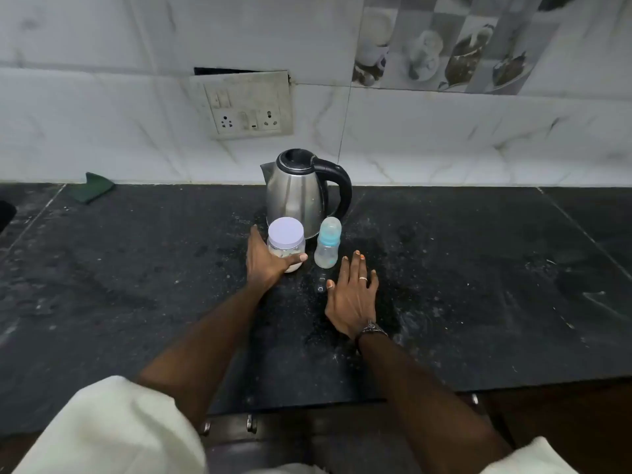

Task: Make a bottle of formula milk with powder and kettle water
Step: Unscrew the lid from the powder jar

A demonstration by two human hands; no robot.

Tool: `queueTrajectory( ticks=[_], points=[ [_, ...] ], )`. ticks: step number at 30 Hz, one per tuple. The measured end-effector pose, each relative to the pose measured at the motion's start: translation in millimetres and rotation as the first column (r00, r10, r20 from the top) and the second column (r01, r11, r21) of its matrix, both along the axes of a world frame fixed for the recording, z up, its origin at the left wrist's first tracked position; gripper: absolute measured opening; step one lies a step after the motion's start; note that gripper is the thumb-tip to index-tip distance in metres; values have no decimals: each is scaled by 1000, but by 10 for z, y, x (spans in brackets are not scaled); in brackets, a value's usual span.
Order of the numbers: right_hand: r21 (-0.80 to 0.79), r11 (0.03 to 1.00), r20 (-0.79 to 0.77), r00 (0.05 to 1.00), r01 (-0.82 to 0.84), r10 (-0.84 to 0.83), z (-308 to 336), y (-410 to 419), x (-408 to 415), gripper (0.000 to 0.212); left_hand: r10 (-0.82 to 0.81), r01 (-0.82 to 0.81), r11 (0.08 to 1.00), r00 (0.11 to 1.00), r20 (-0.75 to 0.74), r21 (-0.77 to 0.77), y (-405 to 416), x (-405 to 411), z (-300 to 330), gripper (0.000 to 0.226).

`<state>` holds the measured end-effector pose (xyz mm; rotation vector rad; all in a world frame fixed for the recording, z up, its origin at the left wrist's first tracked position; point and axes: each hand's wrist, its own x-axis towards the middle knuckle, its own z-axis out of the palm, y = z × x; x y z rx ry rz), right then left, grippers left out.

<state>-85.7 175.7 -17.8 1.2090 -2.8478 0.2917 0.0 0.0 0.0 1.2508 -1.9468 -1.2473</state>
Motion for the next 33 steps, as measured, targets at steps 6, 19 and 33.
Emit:
queueTrajectory(
  ticks=[6,19,33],
  points=[
    [44,999,1,1000,-17,17,19,38,-98,71,28,-31,998,998,-50,-48,0,-107,24,111],
    [82,994,22,997,-74,72,3,83,-163,63,-42,30,981,998,-56,-194,302,365,-122,86],
    [46,996,36,997,-71,69,-89,138,-60,65,-84,75,979,996,-41,-189,856,1181,-233,94]
  ],
)
